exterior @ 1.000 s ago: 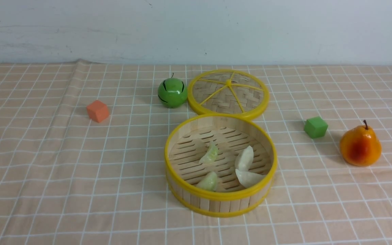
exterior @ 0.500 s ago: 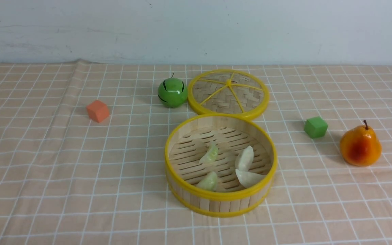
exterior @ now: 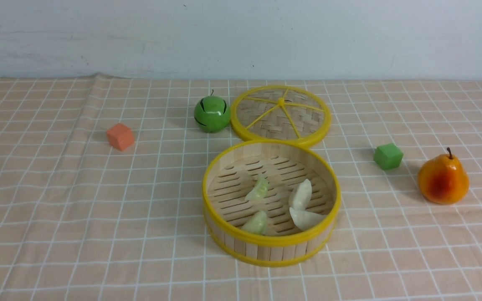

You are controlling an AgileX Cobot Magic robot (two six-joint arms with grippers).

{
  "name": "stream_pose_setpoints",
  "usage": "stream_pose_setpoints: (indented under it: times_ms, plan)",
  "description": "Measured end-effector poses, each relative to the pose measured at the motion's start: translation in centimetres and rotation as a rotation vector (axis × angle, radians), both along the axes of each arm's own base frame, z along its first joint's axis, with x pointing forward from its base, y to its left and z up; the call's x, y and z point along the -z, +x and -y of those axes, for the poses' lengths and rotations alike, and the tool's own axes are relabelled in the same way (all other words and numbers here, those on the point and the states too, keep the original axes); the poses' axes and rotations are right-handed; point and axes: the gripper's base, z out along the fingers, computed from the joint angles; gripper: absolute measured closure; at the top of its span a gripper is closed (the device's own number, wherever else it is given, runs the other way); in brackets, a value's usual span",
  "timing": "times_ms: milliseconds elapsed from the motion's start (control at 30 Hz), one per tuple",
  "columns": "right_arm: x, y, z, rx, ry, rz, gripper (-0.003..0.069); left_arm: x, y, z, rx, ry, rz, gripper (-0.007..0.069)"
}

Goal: Put the dumplings into the steamer on the table with the brown tablecloth.

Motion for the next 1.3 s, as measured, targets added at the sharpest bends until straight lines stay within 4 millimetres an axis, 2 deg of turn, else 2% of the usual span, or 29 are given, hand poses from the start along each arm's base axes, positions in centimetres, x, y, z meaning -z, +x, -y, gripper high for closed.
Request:
stream_pose_setpoints:
  times_ms: [1300]
  plan:
    - [0.00,0.00,0.00,0.000,0.000,0.000,0.0544,0.01,0.00,-0.01,0.000,0.003,-0.001,0.0637]
